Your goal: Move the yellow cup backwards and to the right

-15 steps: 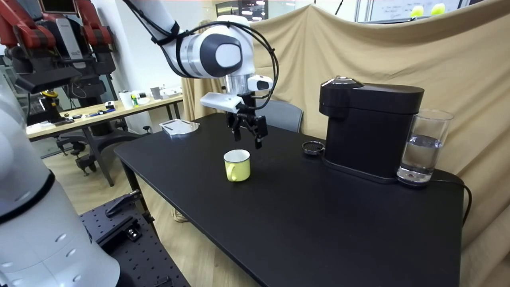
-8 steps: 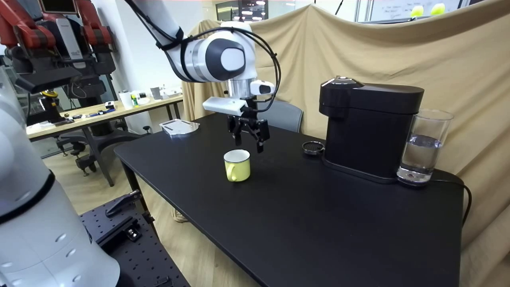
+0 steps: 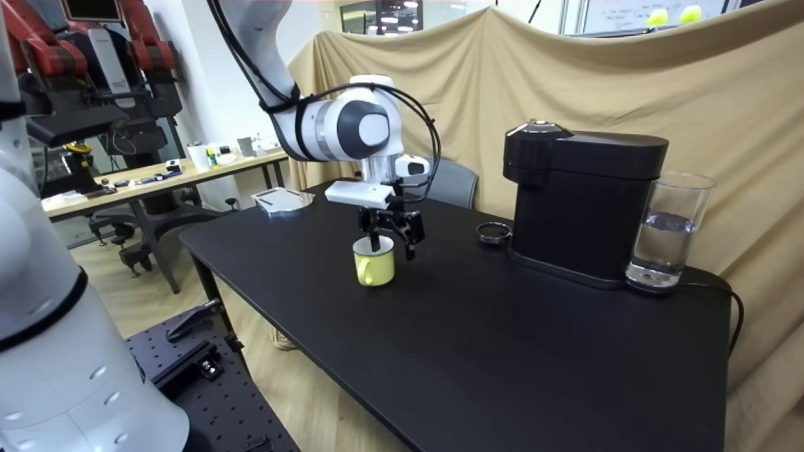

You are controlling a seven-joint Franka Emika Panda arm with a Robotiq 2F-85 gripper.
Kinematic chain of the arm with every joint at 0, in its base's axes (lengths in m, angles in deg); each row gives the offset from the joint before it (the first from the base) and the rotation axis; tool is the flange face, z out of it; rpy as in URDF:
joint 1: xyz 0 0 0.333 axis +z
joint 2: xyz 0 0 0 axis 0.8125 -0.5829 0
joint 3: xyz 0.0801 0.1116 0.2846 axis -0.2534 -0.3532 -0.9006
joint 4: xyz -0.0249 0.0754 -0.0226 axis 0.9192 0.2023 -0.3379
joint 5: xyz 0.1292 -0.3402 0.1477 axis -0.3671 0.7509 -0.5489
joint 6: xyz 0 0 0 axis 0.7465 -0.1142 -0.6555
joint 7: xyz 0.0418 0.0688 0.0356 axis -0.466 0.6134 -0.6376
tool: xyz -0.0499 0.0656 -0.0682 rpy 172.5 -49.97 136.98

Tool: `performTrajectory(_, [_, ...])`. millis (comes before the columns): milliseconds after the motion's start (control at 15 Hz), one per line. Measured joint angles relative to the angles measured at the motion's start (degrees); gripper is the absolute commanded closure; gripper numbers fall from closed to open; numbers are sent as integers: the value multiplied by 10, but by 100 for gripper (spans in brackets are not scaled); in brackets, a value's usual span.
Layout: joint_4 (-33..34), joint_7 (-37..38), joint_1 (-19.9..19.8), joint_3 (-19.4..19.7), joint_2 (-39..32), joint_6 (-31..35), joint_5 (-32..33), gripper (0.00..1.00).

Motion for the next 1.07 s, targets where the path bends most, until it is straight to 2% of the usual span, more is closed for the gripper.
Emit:
performTrajectory(67, [6, 2, 5, 2, -10, 7, 5, 26])
performTrajectory(400, [30, 1, 16, 3, -43, 20, -2, 61])
performTrajectory(733, [36, -44, 11, -18, -54, 18, -62, 95])
performTrajectory(867, [36, -72, 5, -28, -54, 16, -87, 100])
performTrajectory(1067, [37, -103, -4, -42, -54, 6, -112, 98])
